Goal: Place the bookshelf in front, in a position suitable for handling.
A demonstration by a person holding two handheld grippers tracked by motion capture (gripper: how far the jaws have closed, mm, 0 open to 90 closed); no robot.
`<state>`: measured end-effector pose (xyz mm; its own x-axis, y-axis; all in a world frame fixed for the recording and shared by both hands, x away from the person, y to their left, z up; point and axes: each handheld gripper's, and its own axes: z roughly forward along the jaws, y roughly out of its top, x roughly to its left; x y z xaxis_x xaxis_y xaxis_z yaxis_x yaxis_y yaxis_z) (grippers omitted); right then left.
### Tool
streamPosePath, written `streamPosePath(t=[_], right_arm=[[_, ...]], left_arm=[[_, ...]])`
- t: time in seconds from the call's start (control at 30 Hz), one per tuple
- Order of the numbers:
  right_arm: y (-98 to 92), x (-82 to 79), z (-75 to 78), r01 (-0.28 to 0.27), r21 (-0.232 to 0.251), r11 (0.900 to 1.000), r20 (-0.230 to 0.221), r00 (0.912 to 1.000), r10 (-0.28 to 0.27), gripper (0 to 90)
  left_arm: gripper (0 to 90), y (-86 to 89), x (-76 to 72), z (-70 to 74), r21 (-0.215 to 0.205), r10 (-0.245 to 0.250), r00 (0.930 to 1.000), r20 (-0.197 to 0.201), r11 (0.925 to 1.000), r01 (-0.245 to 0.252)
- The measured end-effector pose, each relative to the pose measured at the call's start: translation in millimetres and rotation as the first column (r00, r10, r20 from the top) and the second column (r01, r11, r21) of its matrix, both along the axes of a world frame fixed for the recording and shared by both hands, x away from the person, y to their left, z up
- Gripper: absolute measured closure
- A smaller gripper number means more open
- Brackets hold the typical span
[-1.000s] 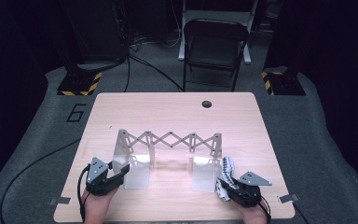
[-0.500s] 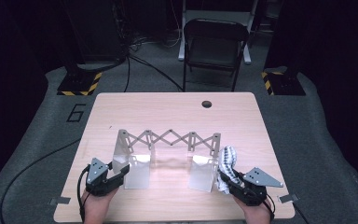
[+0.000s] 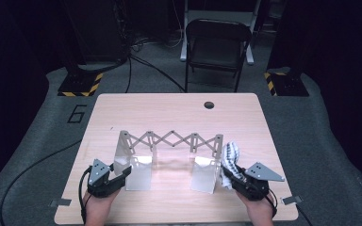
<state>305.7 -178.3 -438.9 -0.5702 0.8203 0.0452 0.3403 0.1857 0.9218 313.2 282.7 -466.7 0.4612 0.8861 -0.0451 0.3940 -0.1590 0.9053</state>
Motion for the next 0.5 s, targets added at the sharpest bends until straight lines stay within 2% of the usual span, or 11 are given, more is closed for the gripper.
streamPosePath(t=[0.03,0.13,0.17,0.2,0.23,0.27,0.3,0.37,0.4,0.43,0.5], right_arm=[[-0.3,0.8,7.2,0.004,0.008,1.0,0.025,0.9997,-0.005,65.5],[-0.6,4.5,13.0,0.0,0.005,1.0,0.05,0.9988,0.0,65.5],[-1.1,9.5,4.9,-0.005,0.008,1.0,0.021,0.9998,0.004,65.5],[-1.1,9.5,4.9,-0.005,0.008,1.0,0.021,0.9998,0.004,65.5],[-0.3,14.6,-11.9,-0.001,0.017,1.0,-0.03,0.9995,0.001,65.5],[-0.4,16.6,-19.3,0.002,0.011,1.0,-0.051,0.9987,-0.001,65.5],[-0.4,16.6,-19.3,0.002,0.011,1.0,-0.051,0.9987,-0.001,65.5],[-0.7,21.2,-40.4,0.01,-0.002,1.0,-0.123,0.9923,-0.01,65.6],[-0.1,24.2,-51.2,0.013,-0.027,1.0,-0.161,0.9868,-0.017,65.6],[0.2,25.4,-52.9,0.012,-0.046,0.999,-0.161,0.9868,-0.019,65.6],[0.9,25.6,-50.8,0.012,-0.049,0.999,-0.156,0.9875,-0.02,65.6]], left_arm=[[47.2,0.1,0.0,0.2,0.002,-0.002,1.0,0.002,1.0,0.002],[47.2,0.3,-0.4,0.1,-0.005,0.002,1.0,0.004,1.0,-0.002],[47.2,0.7,-0.3,-0.1,-0.008,0.005,1.0,0.004,1.0,-0.005],[47.2,0.7,-0.3,-0.1,-0.008,0.005,1.0,0.004,1.0,-0.005],[47.2,0.9,-0.1,-0.4,-0.008,0.005,1.0,0.001,1.0,-0.005],[47.2,1.0,0.0,-0.5,-0.006,0.004,1.0,0.0,1.0,-0.004],[47.2,1.0,0.0,-0.5,-0.006,0.004,1.0,0.0,1.0,-0.004],[47.2,0.6,0.2,-0.8,-0.006,0.004,1.0,0.001,1.0,-0.004],[47.2,0.3,0.3,-1.0,-0.005,0.005,1.0,0.004,1.0,-0.005],[47.2,0.6,0.4,-0.7,-0.003,0.0,1.0,-0.002,1.0,0.0],[47.2,0.4,0.3,-0.9,-0.002,0.001,1.0,-0.003,1.0,-0.001]])
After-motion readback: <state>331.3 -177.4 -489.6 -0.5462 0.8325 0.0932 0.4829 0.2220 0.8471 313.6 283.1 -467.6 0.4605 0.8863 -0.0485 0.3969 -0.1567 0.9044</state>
